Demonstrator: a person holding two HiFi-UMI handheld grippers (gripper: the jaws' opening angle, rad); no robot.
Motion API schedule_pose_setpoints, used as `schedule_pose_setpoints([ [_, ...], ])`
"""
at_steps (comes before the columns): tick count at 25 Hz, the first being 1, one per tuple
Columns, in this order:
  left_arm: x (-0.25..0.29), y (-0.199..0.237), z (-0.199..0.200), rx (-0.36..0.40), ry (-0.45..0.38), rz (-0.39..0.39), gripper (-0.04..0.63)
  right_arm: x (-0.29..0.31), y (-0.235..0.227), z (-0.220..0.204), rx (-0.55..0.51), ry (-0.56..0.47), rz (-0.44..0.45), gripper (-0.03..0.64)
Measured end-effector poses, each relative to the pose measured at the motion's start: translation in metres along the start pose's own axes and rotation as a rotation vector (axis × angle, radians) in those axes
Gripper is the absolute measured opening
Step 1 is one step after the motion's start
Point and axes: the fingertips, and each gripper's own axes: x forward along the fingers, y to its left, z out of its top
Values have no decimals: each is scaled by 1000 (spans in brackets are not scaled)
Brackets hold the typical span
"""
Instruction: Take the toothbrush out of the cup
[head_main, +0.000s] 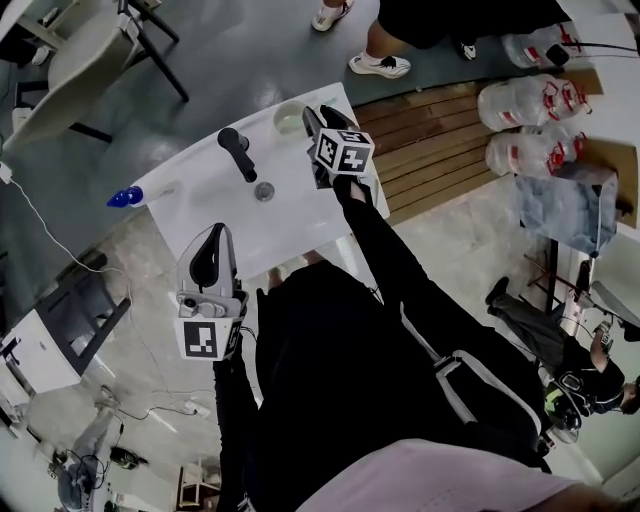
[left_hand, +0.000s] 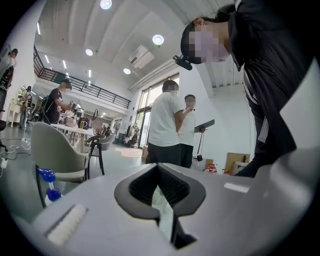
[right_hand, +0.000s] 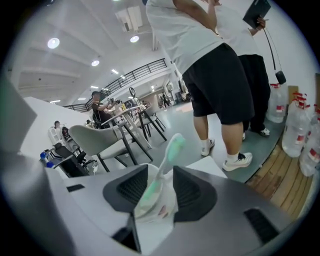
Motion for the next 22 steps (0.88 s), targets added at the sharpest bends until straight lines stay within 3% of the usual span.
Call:
schedule_pose_setpoints([
  [3, 12, 1, -4, 10, 19, -4, 3, 9, -7, -1, 18, 2, -7, 143],
  [6, 20, 1, -3, 14, 5, -6, 3, 12, -1, 5, -17, -10, 17, 60],
  [8, 21, 0, -6, 13, 22, -10, 3, 8, 5, 10, -46, -34, 27, 42],
  [11, 19, -2, -11, 2, 60, -16, 3, -2, 10, 11, -69, -65, 33, 27],
  [19, 10, 4, -1, 7, 15, -9, 3, -35, 26, 24, -243, -152, 13, 21],
  [22, 1, 3, -3, 11, 43, -16, 3, -64, 37, 45, -284, -217, 42, 21],
])
